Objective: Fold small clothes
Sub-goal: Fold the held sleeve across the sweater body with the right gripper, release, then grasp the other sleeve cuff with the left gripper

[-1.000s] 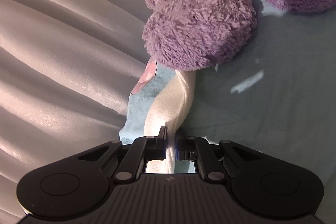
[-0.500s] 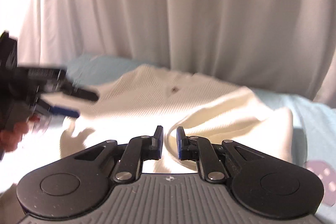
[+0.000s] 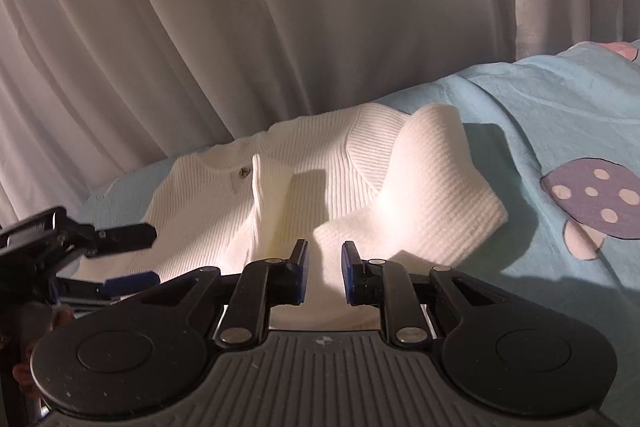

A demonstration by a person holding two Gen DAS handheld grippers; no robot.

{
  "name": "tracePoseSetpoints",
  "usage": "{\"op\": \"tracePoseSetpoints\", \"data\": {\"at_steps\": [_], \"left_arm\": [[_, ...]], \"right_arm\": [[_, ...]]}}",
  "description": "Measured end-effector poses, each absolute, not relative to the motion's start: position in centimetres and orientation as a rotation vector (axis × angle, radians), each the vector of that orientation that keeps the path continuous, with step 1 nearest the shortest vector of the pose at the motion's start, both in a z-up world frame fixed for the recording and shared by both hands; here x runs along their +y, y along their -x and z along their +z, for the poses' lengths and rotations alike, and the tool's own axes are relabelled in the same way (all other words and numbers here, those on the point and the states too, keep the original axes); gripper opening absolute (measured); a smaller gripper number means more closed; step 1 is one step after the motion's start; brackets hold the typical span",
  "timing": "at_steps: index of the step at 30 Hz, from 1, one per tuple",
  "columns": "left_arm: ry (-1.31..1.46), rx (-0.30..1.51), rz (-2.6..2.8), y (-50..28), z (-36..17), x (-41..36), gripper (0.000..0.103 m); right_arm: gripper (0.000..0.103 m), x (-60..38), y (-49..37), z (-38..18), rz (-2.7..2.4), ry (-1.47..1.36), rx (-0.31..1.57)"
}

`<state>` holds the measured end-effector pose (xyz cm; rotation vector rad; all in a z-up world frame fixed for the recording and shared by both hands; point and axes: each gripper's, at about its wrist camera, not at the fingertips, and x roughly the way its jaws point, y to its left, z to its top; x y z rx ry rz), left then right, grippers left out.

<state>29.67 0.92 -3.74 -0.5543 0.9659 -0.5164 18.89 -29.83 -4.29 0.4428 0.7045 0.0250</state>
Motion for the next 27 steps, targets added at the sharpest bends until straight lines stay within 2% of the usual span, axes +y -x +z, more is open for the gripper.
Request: {"op": "tracePoseSetpoints", "data": {"at_steps": [6, 12, 16, 20, 27], "left_arm": [[0.576, 0.978, -0.484, -29.4, -3.9, 2.9, 0.084], [0.593, 0.959, -0.445, -28.6, -3.7, 6.4, 0.084], [0.607, 0.982, -0.452, -28.4, -4.5, 7.3, 0.08], [0.684, 1.002, -0.483, -28.3, -4.9, 8.2, 0.071], [0.753, 0.933, -0.512, -27.7, -4.3, 10.2, 0.07]], "right_arm": [[0.017, -26.1, -22.4, -5.7, 0.121, -0.429, 0.771], [0.016, -21.1, -19.6, -5.4, 0.391, -0.23, 0.813], [0.016, -21.7, -17.2, -5.4, 0.396, -0.24, 0.829], [0.017, -23.3, -15.8, -5.1, 0.314, -0.288, 0.824], [0.017, -25.3, -14.4, -5.3, 0.228, -0.353, 0.817]]}}
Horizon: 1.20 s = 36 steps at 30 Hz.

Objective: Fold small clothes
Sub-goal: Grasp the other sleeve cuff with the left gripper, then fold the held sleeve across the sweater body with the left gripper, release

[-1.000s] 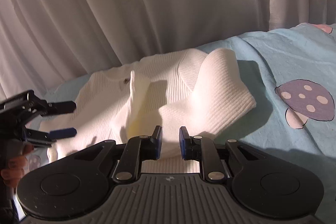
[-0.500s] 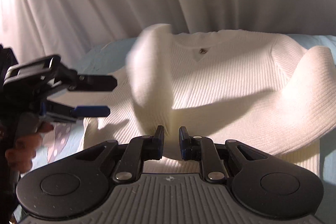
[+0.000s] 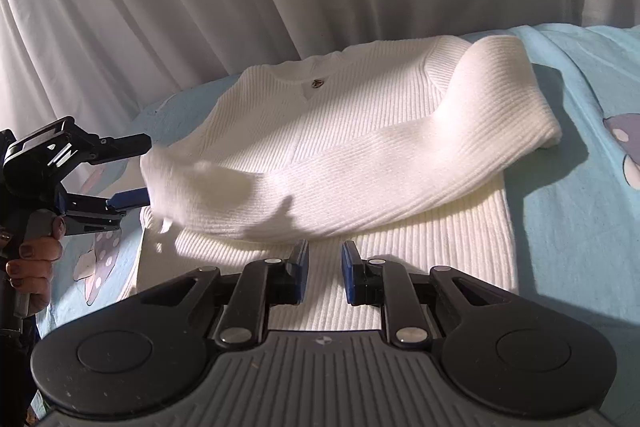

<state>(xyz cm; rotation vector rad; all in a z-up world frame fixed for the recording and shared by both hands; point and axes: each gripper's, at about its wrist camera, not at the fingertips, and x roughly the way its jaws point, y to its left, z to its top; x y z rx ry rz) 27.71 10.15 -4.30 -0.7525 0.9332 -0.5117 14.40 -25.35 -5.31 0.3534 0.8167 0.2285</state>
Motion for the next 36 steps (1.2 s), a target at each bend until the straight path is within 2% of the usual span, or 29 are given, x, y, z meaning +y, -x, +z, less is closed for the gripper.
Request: {"op": "tracePoseSetpoints", "data": {"at_steps": [7, 10, 13, 15, 16, 17, 26, 31, 33, 34, 35, 36], "left_arm": [[0.702, 0.98, -0.487, -28.0, -5.1, 10.1, 0.069], [0.677, 1.006, -0.5, -28.4, -5.7, 9.6, 0.06], [0.625, 1.033, -0.522, -29.1, -6.2, 8.4, 0.041], [0.566, 1.041, -0.527, -29.3, -6.2, 7.6, 0.012], [0.518, 1.032, -0.522, -29.3, -6.2, 7.1, 0.006], [0.486, 1.005, -0.513, -29.4, -5.9, 6.9, 0.007], [0.323, 0.749, -0.416, -31.8, -0.8, 7.1, 0.007], [0.247, 0.751, -0.399, -33.6, -1.0, 7.1, 0.007], [0.24, 0.758, -0.39, -34.0, -1.4, 7.0, 0.007], [0.238, 0.752, -0.387, -34.1, -1.5, 7.0, 0.007], [0.239, 0.741, -0.386, -34.2, -1.6, 6.9, 0.007], [0.242, 0.728, -0.385, -34.3, -1.6, 6.8, 0.007]], "right_arm": [[0.017, -27.2, -14.5, -5.5, 0.161, -0.397, 0.798], [0.02, -28.3, -15.0, -5.0, 0.117, -0.399, 0.772], [0.024, -29.9, -15.8, -4.0, 0.044, -0.379, 0.738], [0.028, -31.2, -16.6, -3.0, -0.017, -0.365, 0.703], [0.034, -31.7, -17.1, -2.7, -0.047, -0.355, 0.686], [0.04, -32.2, -17.8, -2.4, -0.078, -0.336, 0.676], [0.045, -34.1, -25.1, -4.6, -0.133, -0.238, 0.784], [0.05, -33.9, -27.1, -6.0, -0.106, -0.258, 0.811], [0.038, -33.4, -27.2, -6.0, -0.104, -0.233, 0.78], [0.018, -33.0, -27.1, -5.9, -0.11, -0.211, 0.756], [0.011, -32.8, -26.9, -5.7, -0.124, -0.193, 0.732], [0.01, -32.9, -26.7, -5.5, -0.138, -0.188, 0.705]]}}
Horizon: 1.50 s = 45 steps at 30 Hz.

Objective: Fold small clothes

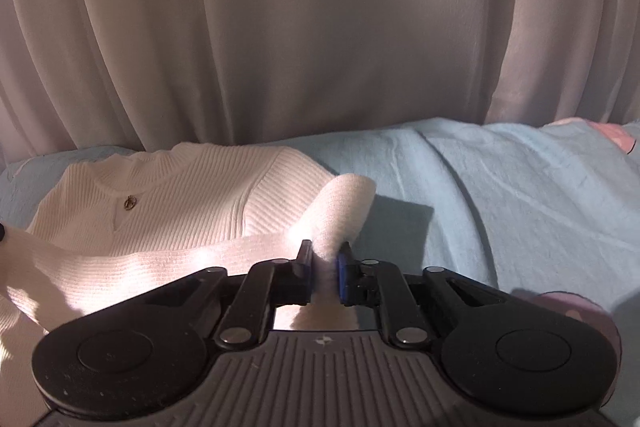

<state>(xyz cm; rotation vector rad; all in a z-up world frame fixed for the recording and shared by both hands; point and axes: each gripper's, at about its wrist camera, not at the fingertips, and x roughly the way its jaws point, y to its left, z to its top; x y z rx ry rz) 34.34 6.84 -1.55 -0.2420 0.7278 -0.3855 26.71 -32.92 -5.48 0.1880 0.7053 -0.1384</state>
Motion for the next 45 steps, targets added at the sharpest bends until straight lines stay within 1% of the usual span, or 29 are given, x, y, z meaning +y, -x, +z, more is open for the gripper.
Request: {"op": "tracePoseSetpoints", "data": {"at_steps": [3, 5, 7, 11, 15, 16, 17, 18, 19, 20, 21, 22, 23, 24, 27, 29, 30, 31, 32, 33, 36, 37, 38, 40, 42, 45], "left_arm": [[0.234, 0.695, -0.38, -34.9, -1.5, 6.2, 0.007], [0.206, 0.672, -0.377, -35.4, -1.6, 5.4, 0.007], [0.152, 0.666, -0.352, -36.1, -2.2, 4.3, 0.007], [0.069, 0.708, -0.302, -37.3, -4.3, 3.0, 0.007], [0.068, 0.721, -0.297, -37.3, -4.8, 3.3, 0.007], [0.07, 0.724, -0.298, -37.3, -4.8, 3.4, 0.007], [0.066, 0.731, -0.294, -37.4, -4.8, 3.4, 0.009], [0.053, 0.743, -0.283, -37.5, -4.8, 3.4, 0.015], [0.043, 0.75, -0.27, -37.6, -4.7, 3.4, 0.018], [0.043, 0.756, -0.259, -37.4, -4.6, 3.7, 0.023], [0.05, 0.759, -0.258, -37.1, -4.3, 4.1, 0.023], [0.06, 0.754, -0.258, -36.7, -4.0, 4.4, 0.024], [0.067, 0.743, -0.256, -36.3, -3.8, 4.7, 0.028], [0.071, 0.733, -0.254, -35.9, -3.6, 4.9, 0.033], [0.101, 0.733, -0.28, -35.4, -3.6, 4.7, 0.037], [0.088, 0.755, -0.303, -35.5, -3.9, 3.9, 0.038], [0.072, 0.761, -0.306, -35.5, -4.1, 3.5, 0.037], [0.058, 0.763, -0.308, -35.6, -4.3, 3.1, 0.037], [0.048, 0.762, -0.306, -35.6, -4.5, 2.9, 0.037], [0.04, 0.762, -0.297, -35.6, -4.7, 2.8, 0.036], [0.024, 0.756, -0.263, -35.8, -4.8, 2.9, 0.033], [0.021, 0.763, -0.249, -35.9, -4.7, 3.1, 0.032], [0.02, 0.773, -0.232, -35.9, -4.5, 3.3, 0.032], [0.014, 0.78, -0.185, -35.7, -3.8, 3.8, 0.034], [0.023, 0.747, -0.185, -35.1, -2.9, 4.2, 0.037], [0.072, 0.713, -0.243, -34.7, -2.4, 3.4, 0.041]], "right_arm": [[0.009, -33.9, -26.1, -5.0, -0.21, -0.21, 0.635], [0.009, -35.1, -26.2, -5.2, -0.244, -0.271, 0.633], [0.009, -35.2, -26.6, -5.7, -0.263, -0.265, 0.653], [0.009, -34.6, -26.7, -6.3, -0.276, -0.208, 0.664], [0.009, -34.7, -26.4, -5.6, -0.302, -0.206, 0.616], [0.007, -34.8, -26.4, -5.7, -0.332, -0.203, 0.614], [0.006, -35.0, -26.5, -5.8, -0.379, -0.192, 0.617], [0.007, -35.4, -26.6, -5.8, -0.412, -0.189, 0.628], [0.01, -36.2, -26.3, -5.7, -0.416, -0.226, 0.645], [0.01, -36.8, -25.9, -5.5, -0.382, -0.287, 0.656], [0.013, -37.4, -25.4, -5.2, -0.335, -0.35, 0.662], [0.022, -37.5, -24.9, -5.1, -0.294, -0.389, 0.662], [0.029, -37.4, -24.5, -5.1, -0.269, -0.403, 0.658], [0.031, -37.1, -24.3, -5.2, -0.261, -0.396, 0.664], [0.031, -35.6, -25.0, -6.5, -0.234, -0.362, 0.73], [0.029, -34.7, -25.1, -6.7, -0.228, -0.337, 0.709], [0.026, -34.2, -25.2, -6.7, -0.231, -0.305, 0.702], [0.016, -33.8, -25.3, -6.7, -0.233, -0.268, 0.692], [0.012, -33.5, -25.3, -6.7, -0.236, -0.227, 0.691], [0.011, -33.3, -25.4, -6.7, -0.25, -0.171, 0.694], [0.011, -33.1, -25.4, -6.8, -0.306, -0.081, 0.69], [0.012, -33.1, -25.5, -6.6, -0.317, -0.084, 0.693], [0.016, -33.0, -25.4, -6.3, -0.335, -0.093, 0.695], [0.016, -32.6, -25.0, -5.4, -0.364, -0.096, 0.653], [0.016, -31.4, -25.0, -4.7, -0.303, -0.082, 0.606], [0.016, -28.5, -25.9, -5.2, -0.152, -0.061, 0.643]]}}
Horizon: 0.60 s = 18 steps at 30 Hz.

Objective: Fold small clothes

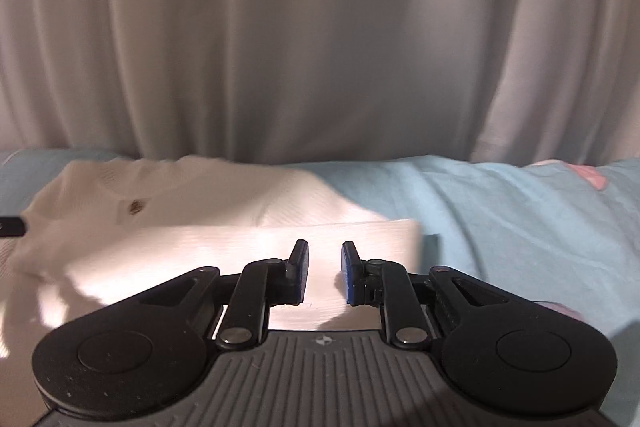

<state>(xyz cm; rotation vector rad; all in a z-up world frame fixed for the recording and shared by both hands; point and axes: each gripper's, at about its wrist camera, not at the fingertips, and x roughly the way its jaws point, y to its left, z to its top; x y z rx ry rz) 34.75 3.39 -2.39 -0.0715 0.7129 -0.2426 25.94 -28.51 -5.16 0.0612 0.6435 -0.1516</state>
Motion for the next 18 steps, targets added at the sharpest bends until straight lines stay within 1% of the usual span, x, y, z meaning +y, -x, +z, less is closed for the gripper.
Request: {"op": "tracePoseSetpoints", "data": {"at_steps": [3, 6, 13, 14, 18], "left_arm": [[0.052, 0.741, -0.284, -35.0, -3.2, 1.5, 0.041], [0.017, 0.769, -0.258, -35.2, -4.4, 0.6, 0.038], [0.02, 0.765, -0.217, -35.3, -4.6, 1.6, 0.037], [0.018, 0.764, -0.214, -35.2, -4.6, 1.7, 0.036], [0.014, 0.769, -0.202, -35.1, -4.5, 2.4, 0.036]], "right_arm": [[0.016, -24.7, -26.4, -6.7, -0.017, 0.01, 0.683], [0.018, -23.2, -26.1, -7.2, -0.026, 0.039, 0.653], [0.018, -23.2, -25.6, -6.7, 0.027, 0.014, 0.675], [0.017, -23.5, -25.4, -6.5, 0.023, 0.002, 0.676], [0.017, -26.1, -25.2, -6.1, -0.128, -0.044, 0.68]]}}
